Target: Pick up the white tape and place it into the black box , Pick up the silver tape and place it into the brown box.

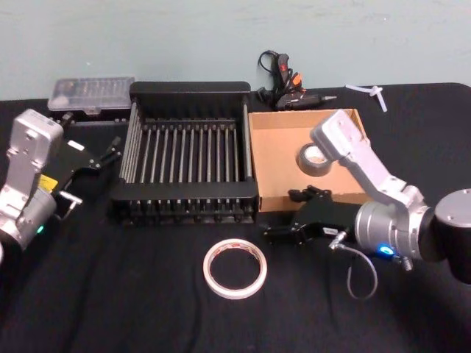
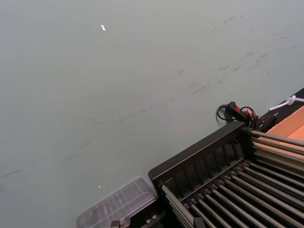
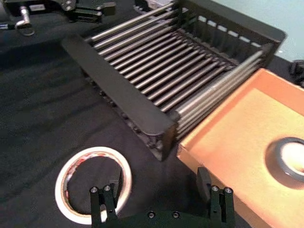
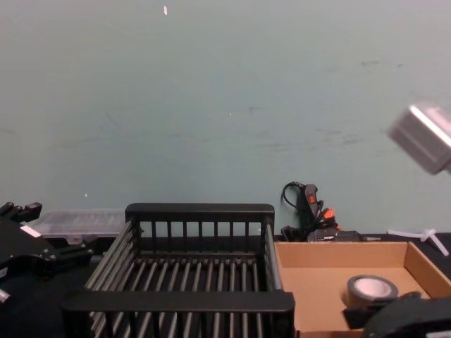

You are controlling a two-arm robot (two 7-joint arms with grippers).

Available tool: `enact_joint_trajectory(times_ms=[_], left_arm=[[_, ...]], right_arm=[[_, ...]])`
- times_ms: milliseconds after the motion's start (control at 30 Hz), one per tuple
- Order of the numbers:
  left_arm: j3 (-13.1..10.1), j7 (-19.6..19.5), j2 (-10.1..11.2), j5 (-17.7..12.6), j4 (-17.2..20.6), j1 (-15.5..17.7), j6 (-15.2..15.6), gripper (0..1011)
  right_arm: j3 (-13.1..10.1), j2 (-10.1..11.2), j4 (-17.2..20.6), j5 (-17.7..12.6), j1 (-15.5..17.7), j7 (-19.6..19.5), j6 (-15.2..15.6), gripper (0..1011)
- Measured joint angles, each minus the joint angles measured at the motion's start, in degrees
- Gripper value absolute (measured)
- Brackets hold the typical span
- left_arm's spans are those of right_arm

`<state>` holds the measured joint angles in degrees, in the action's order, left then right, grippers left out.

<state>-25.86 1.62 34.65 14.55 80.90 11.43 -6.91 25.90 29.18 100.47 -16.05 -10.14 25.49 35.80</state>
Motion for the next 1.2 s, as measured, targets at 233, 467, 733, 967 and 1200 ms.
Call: enact_joint_trajectory(times_ms=[233, 467, 733, 967, 1200], left_arm=[[0.00, 0.00, 0.00, 0.00, 0.00, 0.00, 0.00, 1002], [0.00, 0.00, 0.00, 0.00, 0.00, 0.00, 0.00, 1001], [0.00, 0.00, 0.00, 0.00, 0.00, 0.00, 0.00, 1001], [0.00, 0.00, 0.00, 0.00, 0.00, 0.00, 0.00, 1001], [0.00, 0.00, 0.00, 0.00, 0.00, 0.00, 0.00, 1001]], right_arm=[[2.20, -0.80, -1.25, 0.41, -1.22, 0.20, 0.74, 1002], [3.81, -1.56, -2.05, 1.27, -1.83, -0.50, 3.58, 1002], [4.93, -2.69, -2.96, 2.72, -2.29, -1.00, 5.77, 1002], [5.58, -3.48, -3.68, 3.82, -2.90, -0.66, 6.38, 1003], [6.31, -4.38, -4.67, 5.28, -3.65, 0.02, 6.91, 1002]])
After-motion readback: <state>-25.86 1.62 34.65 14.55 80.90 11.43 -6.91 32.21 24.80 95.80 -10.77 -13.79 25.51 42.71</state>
